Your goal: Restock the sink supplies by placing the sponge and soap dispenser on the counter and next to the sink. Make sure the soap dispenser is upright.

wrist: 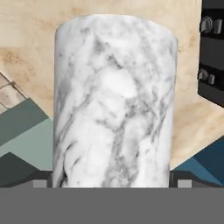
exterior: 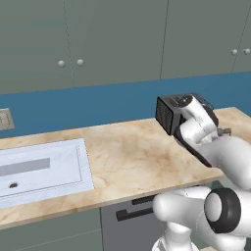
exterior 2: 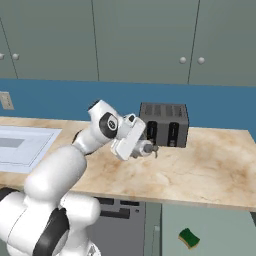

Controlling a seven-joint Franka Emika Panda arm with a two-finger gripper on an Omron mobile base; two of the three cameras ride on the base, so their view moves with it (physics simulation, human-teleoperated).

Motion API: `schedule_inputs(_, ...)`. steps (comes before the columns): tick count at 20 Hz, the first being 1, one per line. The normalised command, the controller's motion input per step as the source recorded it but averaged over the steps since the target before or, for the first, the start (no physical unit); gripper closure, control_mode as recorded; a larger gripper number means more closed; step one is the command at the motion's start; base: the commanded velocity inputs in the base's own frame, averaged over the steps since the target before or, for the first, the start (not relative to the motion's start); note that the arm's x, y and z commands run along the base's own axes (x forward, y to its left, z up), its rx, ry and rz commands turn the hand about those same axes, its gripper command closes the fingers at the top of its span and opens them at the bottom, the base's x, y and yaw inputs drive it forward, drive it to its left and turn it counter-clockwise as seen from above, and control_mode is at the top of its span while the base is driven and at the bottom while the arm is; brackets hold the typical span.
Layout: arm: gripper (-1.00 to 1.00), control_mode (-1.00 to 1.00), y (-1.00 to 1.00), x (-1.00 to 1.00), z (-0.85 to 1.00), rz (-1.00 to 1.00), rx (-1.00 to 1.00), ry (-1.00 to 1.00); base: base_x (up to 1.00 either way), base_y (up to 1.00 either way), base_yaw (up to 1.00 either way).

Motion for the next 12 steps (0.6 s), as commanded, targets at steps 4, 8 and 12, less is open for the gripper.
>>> schedule_inputs(4, 1.00, -1.00, 1.00, 0.55, 0.00, 0.30, -0.23, 0.09, 0.00, 0.00, 0.00)
schedule_inputs(8, 1.00, -1.00, 1.00, 0.56, 0.00, 0.30, -0.22, 0.14, 0.00, 0.00, 0.00)
schedule_inputs(12, 1.00, -1.00, 1.00, 0.56, 0.00, 0.31, -0.22, 0.14, 0.00, 0.00, 0.00)
